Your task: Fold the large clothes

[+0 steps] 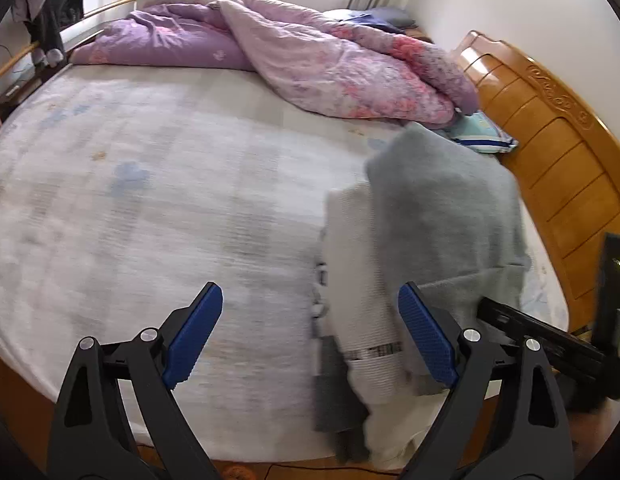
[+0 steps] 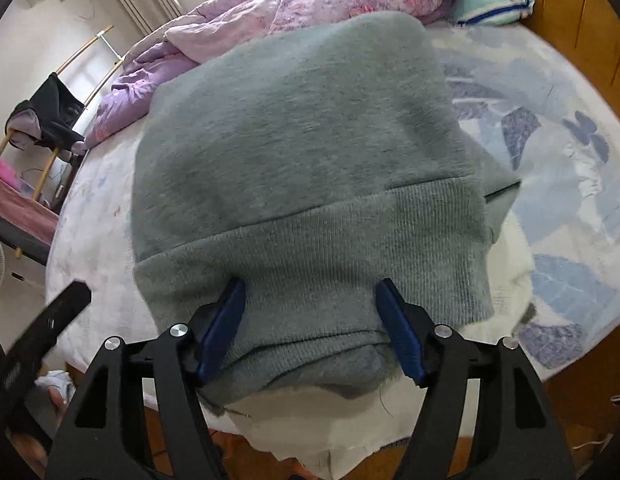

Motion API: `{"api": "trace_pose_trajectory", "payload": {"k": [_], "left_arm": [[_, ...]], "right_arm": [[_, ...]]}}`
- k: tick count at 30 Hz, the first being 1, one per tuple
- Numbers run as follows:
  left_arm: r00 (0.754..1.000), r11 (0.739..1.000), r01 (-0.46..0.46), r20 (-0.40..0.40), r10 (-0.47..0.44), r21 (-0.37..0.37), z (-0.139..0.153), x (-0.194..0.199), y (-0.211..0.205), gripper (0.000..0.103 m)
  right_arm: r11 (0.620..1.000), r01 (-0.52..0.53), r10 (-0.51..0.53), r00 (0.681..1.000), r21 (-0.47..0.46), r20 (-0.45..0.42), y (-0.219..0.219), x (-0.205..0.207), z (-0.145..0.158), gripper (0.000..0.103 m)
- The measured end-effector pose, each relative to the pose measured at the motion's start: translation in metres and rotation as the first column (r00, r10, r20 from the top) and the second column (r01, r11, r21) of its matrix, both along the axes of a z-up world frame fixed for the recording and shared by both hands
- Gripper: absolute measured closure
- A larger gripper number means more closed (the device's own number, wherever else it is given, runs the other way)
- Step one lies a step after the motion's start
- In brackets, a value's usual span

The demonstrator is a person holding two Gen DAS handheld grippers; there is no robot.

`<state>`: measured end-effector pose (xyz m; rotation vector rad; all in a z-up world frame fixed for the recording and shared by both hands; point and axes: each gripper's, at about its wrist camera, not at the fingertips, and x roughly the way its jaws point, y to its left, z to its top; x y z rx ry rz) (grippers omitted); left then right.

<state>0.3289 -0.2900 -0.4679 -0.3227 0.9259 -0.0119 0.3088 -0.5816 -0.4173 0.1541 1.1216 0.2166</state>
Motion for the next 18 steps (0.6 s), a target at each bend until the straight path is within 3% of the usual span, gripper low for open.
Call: {"api": "trace_pose_trajectory", "payload": {"k": [6,10,13,18], "left_arm": [[1.0,1.0,0.025,-0.008,-0.025,-0.006,0.042,-0.021,0.045,0.013],[0.996,0.995,0.081,0.029,-0.083,0.063,0.085,-0.047,0.074,0.013],[0.99,0.988,0.132,0.039,-0.135,0.082,0.123,-0.077,0.103,0.013],[0.988,0.983,0.14,0.047,-0.147,0.122,0.17,-0.126,0.15,0.009]], "right_arm": [[1.0,0.026,-0.026,0.998,-0.007,0.05,0.044,-0.063,0.066,0.037],[0.999,0.043,-0.044,0.996,0.023,0.078,0.081,-0.108,0.108,0.031],[0.998,0.058,-0.057,0.992,0.001,0.108,0.12,-0.135,0.141,0.028],[0.989,0.112,-0.097,0.983,-0.093,0.153,0.186,-0.187,0.189,0.02]]}}
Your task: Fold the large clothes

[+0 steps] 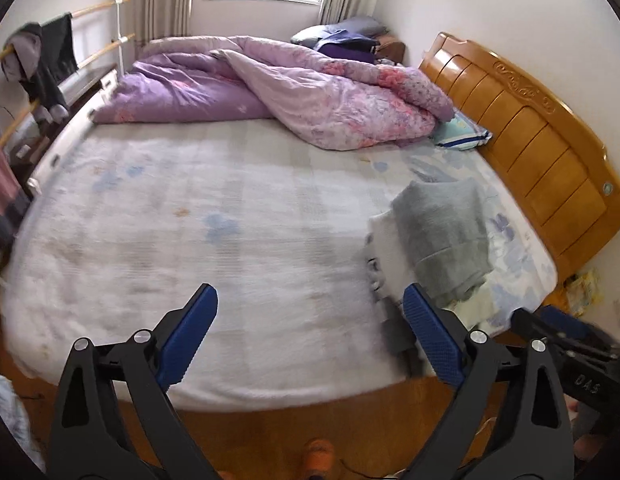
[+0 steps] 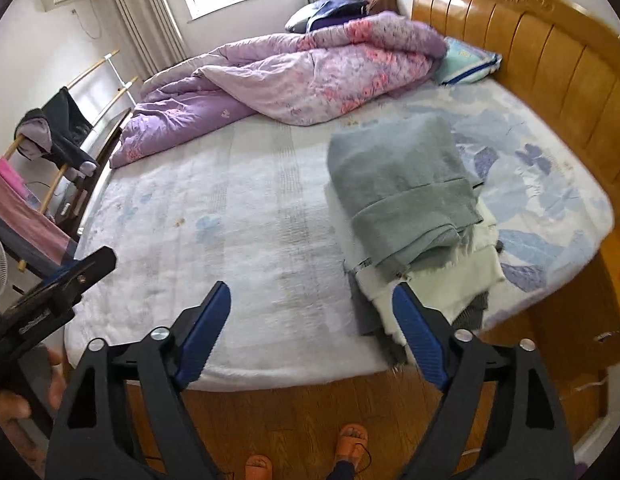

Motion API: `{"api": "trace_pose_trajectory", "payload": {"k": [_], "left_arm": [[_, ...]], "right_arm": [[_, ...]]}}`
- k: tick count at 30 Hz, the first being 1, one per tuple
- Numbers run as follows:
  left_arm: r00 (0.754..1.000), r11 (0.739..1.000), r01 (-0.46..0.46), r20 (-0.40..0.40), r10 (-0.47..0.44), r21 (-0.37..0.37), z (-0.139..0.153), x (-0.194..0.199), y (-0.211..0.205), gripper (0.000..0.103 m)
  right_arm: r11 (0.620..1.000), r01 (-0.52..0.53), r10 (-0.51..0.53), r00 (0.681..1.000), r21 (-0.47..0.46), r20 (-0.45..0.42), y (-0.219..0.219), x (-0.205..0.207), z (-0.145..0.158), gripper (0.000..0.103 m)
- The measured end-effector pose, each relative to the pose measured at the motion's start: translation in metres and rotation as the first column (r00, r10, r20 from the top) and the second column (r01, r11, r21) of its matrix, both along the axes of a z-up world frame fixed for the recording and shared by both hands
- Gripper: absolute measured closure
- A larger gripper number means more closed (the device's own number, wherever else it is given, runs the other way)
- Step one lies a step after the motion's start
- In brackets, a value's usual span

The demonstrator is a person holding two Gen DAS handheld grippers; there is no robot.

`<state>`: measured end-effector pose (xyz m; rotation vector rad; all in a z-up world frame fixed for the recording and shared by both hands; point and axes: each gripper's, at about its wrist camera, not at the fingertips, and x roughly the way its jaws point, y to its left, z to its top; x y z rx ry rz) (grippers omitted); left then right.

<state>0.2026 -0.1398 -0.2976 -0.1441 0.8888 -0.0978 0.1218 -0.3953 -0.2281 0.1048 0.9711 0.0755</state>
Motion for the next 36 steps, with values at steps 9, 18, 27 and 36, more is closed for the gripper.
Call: {"api": "trace_pose_trajectory", "payload": {"k": [9,18,27,36], "left_arm": [[0.999,0.999,0.033,-0.019,-0.033,-0.004,0.067,-0.086,0.088,0.007],[0.995,0.999,0.035,0.099,-0.034,-0.011,0.165,-0.152,0.138,0.005],[0.982,1.0,0.009,0.187,-0.009,0.001,0.23,-0.194,0.16,0.005],[0.96,1.0,-0.007,0.281,0.0,0.025,0.274,-0.226,0.157,0.005]], "right_arm": [[0.995,0.018,-0.014,0.999,-0.102,0.04,0.105,-0.081,0.077,0.013],[0.991,-0.023,0.039,0.992,-0.13,0.12,0.173,-0.132,0.161,0.009],[0.992,-0.055,0.078,0.977,-0.117,0.199,0.189,-0.167,0.21,0.009],[0.988,-0.075,0.11,0.953,-0.132,0.284,0.187,-0.193,0.245,0.009]]}}
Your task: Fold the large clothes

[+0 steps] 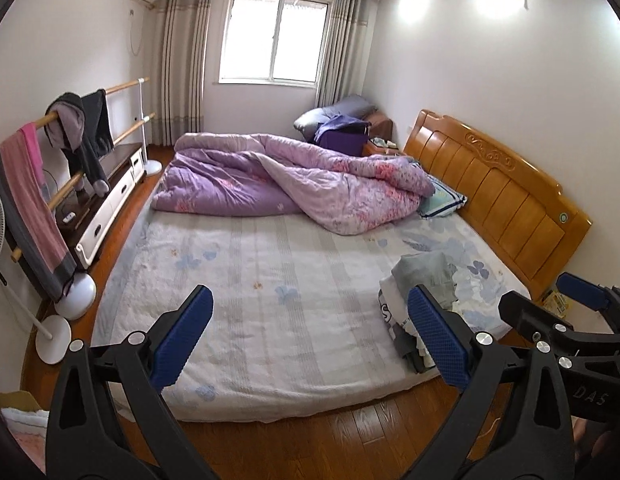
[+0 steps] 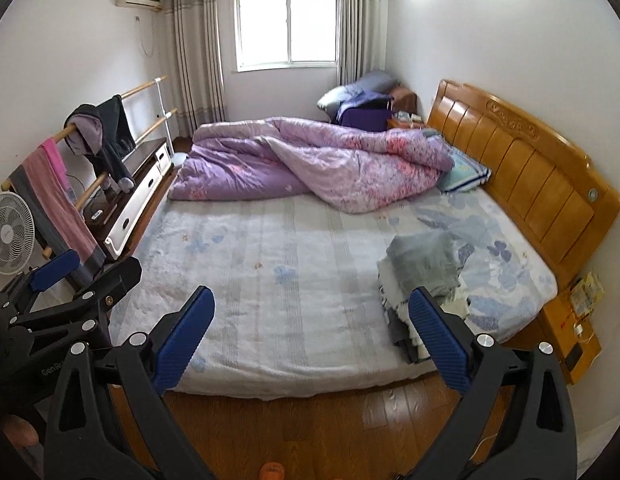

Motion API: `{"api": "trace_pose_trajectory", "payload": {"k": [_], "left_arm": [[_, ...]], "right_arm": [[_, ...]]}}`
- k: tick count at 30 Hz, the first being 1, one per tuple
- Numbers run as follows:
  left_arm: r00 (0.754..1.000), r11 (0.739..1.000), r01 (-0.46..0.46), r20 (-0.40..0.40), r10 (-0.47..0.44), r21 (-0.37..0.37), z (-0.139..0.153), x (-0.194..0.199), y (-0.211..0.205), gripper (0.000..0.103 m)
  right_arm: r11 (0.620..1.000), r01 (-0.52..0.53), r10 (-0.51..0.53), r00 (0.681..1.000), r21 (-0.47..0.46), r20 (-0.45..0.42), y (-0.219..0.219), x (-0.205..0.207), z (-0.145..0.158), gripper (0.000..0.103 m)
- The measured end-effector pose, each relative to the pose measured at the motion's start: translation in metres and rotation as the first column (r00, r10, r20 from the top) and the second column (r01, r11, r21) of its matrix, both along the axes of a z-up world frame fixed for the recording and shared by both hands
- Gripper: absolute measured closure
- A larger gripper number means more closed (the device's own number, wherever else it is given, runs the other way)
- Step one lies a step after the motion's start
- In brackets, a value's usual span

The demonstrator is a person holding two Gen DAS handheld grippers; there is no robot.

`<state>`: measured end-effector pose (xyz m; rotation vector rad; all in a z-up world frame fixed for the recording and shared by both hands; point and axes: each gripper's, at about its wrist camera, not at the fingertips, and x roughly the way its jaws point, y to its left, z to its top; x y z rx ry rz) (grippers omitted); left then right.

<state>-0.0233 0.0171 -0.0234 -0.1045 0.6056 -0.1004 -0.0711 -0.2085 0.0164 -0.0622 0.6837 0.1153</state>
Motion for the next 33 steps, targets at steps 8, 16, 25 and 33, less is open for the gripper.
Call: {"api": "trace_pose_trajectory", "payload": {"k": [8,16,25,33], "left_arm": [[0.997,0.999,-0.02,0.068,0.018,0.026,0.029,-0.016,-0.004,0.005],[0.995,0.998,-0.036,0.091,0.032,0.043,0.043,-0.023,-0.003,0.005],[0.994,0.997,-0.048,0.101,0.042,0.052,0.047,-0.025,0.0,0.005],[0.993,0.996,-0.06,0.106,0.053,0.065,0.047,-0.026,0.001,0.005]], "right_arm": [[1.0,-0.03,0.029,0.996,0.007,0.082,-0.002,-0.017,0.025,0.009],[0.999,-0.043,0.042,0.993,0.01,0.115,-0.006,-0.022,0.033,0.009],[0.999,-0.044,0.043,0.991,0.012,0.128,-0.002,-0.024,0.033,0.009],[0.999,-0.045,0.043,0.991,0.012,0.13,0.003,-0.026,0.034,0.009]]}}
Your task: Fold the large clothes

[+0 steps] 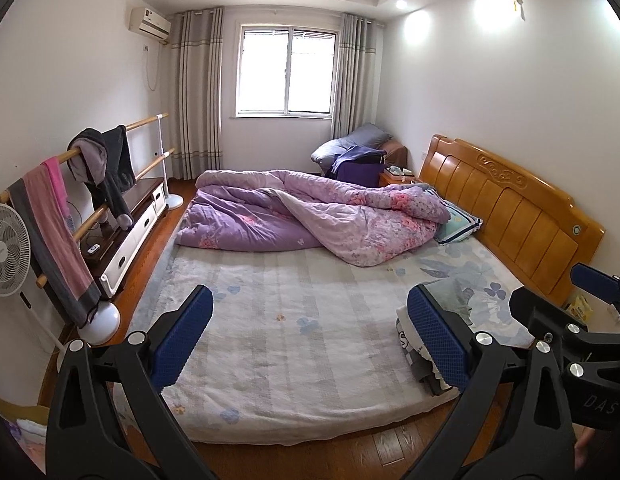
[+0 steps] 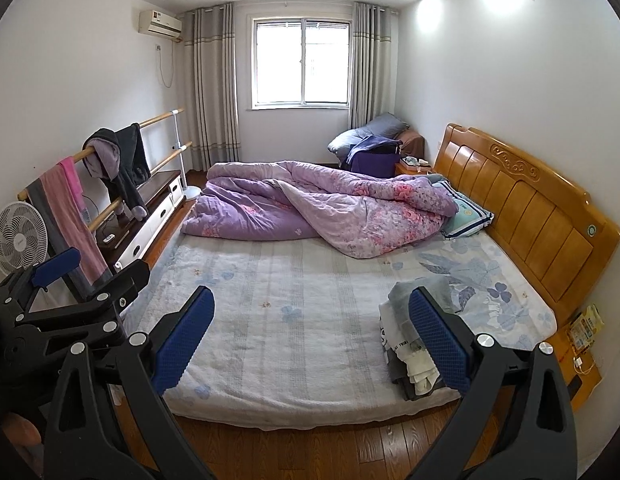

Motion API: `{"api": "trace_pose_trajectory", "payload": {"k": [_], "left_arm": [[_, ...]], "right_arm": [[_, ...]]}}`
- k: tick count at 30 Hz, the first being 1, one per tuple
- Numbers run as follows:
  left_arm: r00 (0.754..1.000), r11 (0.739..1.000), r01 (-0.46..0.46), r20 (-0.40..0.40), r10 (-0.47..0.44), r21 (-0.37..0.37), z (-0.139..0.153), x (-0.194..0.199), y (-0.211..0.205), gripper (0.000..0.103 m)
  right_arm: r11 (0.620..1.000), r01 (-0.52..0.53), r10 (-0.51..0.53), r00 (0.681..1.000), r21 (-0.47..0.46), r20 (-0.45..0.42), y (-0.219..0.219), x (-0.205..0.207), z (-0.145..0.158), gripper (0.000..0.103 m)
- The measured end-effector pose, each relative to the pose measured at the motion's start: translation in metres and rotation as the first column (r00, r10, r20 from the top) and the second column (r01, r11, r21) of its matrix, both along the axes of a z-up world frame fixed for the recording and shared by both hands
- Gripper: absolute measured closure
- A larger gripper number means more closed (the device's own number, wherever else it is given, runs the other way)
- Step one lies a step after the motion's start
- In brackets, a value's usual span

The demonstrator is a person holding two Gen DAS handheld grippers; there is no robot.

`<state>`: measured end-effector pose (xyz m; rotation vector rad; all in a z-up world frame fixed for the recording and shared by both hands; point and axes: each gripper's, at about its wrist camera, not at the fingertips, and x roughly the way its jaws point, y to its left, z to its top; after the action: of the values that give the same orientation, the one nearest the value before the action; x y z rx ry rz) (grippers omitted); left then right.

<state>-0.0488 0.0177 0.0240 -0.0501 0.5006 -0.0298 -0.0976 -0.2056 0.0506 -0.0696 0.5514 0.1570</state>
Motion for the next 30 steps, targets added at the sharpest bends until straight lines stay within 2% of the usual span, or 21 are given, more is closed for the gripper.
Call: {"api": "trace_pose_trajectory", "payload": {"k": [30], "left_arm": [[1.0,1.0,-0.017,-0.015,0.017,0.002,0.0,0.0,-0.005,0.005]], "right_arm": [[1.0,-0.002,0.002,1.0,0.004,-0.016,0.001,0.01,-0.002,0.009]]}}
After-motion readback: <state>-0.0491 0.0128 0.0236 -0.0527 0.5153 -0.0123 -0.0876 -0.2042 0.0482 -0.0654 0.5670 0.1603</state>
